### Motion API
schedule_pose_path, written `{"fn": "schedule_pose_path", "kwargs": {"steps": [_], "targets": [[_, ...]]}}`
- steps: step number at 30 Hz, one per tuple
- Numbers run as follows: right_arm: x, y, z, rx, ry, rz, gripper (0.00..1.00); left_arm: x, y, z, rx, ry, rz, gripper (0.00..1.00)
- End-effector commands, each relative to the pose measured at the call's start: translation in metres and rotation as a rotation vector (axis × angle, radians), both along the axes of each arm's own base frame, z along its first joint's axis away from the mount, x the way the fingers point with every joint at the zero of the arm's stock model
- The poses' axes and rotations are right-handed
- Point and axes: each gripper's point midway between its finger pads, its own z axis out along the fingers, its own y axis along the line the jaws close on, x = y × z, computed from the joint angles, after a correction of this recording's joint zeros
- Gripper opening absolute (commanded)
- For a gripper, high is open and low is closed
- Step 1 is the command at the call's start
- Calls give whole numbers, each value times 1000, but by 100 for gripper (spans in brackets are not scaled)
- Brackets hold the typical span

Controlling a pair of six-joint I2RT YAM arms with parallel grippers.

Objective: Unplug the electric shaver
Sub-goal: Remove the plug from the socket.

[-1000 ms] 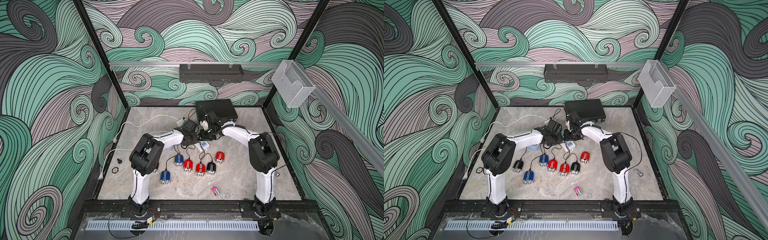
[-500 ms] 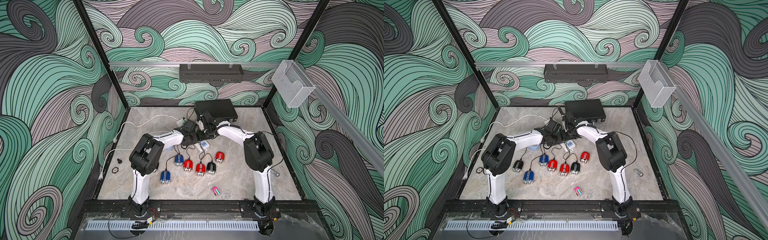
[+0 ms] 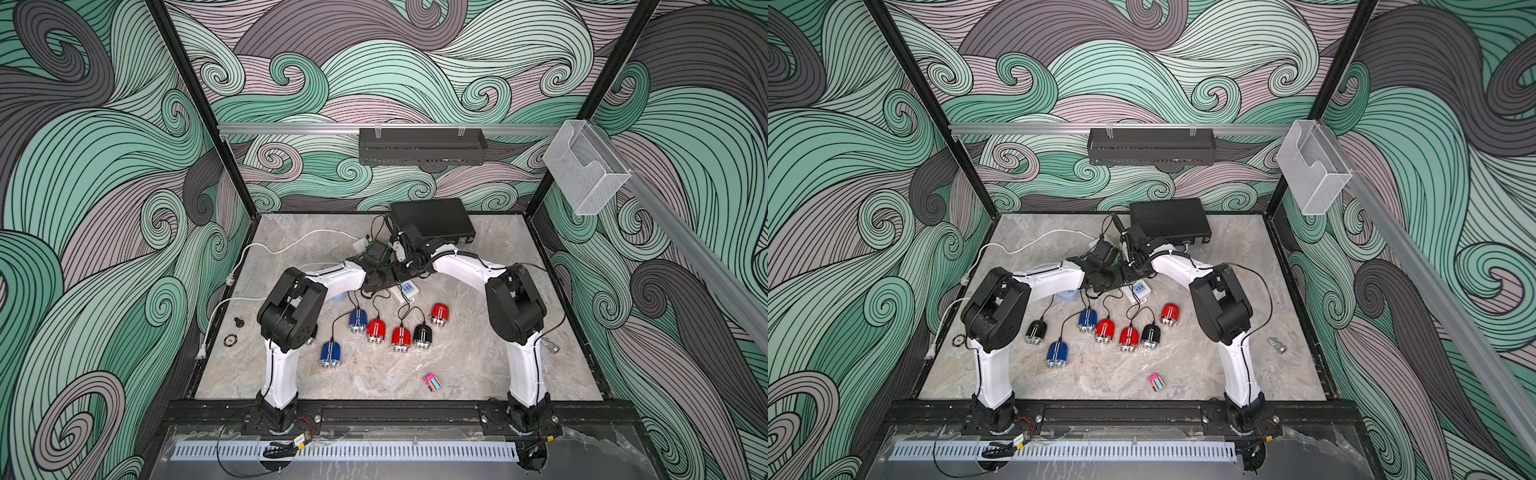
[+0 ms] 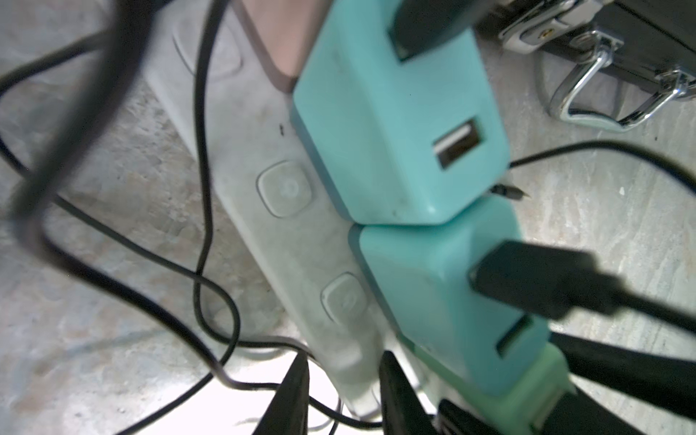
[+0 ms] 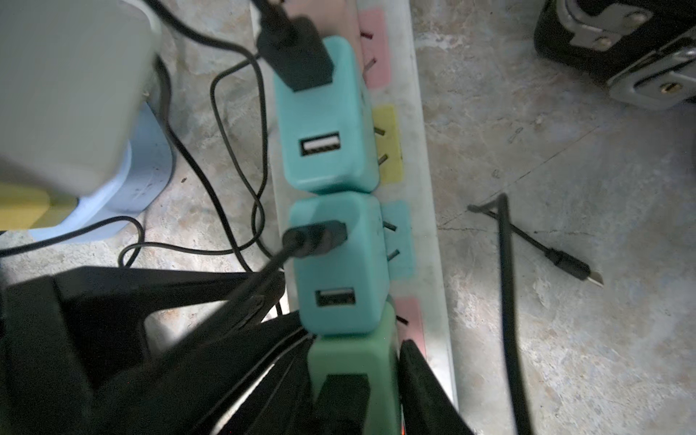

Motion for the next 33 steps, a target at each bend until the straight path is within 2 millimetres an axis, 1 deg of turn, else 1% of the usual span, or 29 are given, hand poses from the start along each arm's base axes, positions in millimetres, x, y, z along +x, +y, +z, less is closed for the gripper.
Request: {"fn": "schedule_pose_path", "kwargs": {"steps": [1, 8, 15, 22, 30, 33], "targets": [[-5, 0, -2, -15, -28, 33, 35, -15, 15, -16, 37, 72, 11, 31], [-8, -1, 1, -25, -47, 46, 29, -15, 15, -19, 23, 92, 20, 31], [-10, -1, 9, -16, -69, 50, 27, -22, 17, -27, 22, 118, 28, 31], [-8, -3, 25, -10, -111, 44, 25, -26, 19, -32, 28, 132, 31, 30], [-8, -12, 42, -8, -176, 12, 24, -28, 21, -35, 40, 142, 27, 30], [-7, -18, 52, -15, -211, -19, 23, -29, 21, -37, 44, 145, 23, 30]]}}
